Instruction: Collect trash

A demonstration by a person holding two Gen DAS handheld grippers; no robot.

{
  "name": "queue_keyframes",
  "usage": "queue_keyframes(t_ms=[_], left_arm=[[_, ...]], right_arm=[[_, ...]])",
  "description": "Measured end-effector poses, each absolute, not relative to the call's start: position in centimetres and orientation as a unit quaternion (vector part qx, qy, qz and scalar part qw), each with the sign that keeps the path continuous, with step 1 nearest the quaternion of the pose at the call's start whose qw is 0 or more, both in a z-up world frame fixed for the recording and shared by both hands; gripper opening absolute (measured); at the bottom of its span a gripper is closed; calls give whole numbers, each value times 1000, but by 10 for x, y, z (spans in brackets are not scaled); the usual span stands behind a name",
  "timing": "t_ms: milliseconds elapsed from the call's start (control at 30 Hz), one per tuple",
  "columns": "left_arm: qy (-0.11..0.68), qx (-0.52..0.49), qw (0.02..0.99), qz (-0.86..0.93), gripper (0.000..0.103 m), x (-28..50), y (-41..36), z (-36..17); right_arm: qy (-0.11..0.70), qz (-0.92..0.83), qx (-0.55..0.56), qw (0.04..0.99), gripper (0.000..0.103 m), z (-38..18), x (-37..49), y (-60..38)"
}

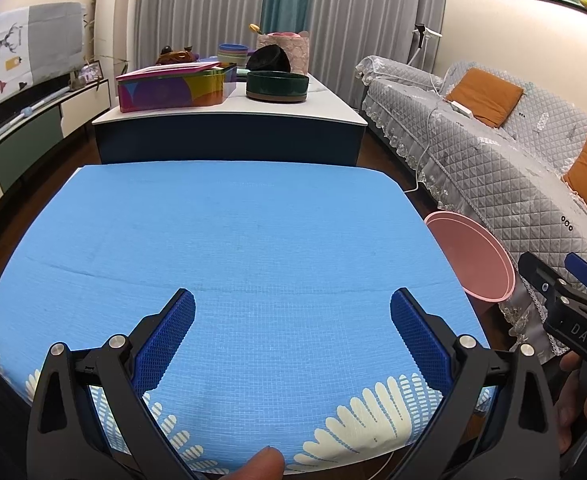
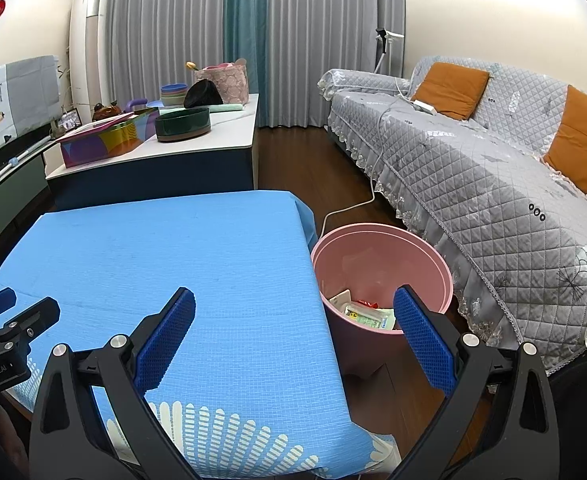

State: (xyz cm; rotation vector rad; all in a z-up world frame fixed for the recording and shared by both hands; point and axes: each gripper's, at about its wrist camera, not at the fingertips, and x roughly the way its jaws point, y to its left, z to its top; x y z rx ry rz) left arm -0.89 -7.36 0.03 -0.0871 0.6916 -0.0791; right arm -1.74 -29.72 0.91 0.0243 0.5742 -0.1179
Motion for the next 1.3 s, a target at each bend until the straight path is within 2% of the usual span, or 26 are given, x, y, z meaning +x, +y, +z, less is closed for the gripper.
queue_keyframes(t_ms=[1300], left_arm=[[344, -37, 937, -48, 95, -11, -80, -6]], right_arm=[[284, -59, 13, 957, 98, 9, -17, -297]])
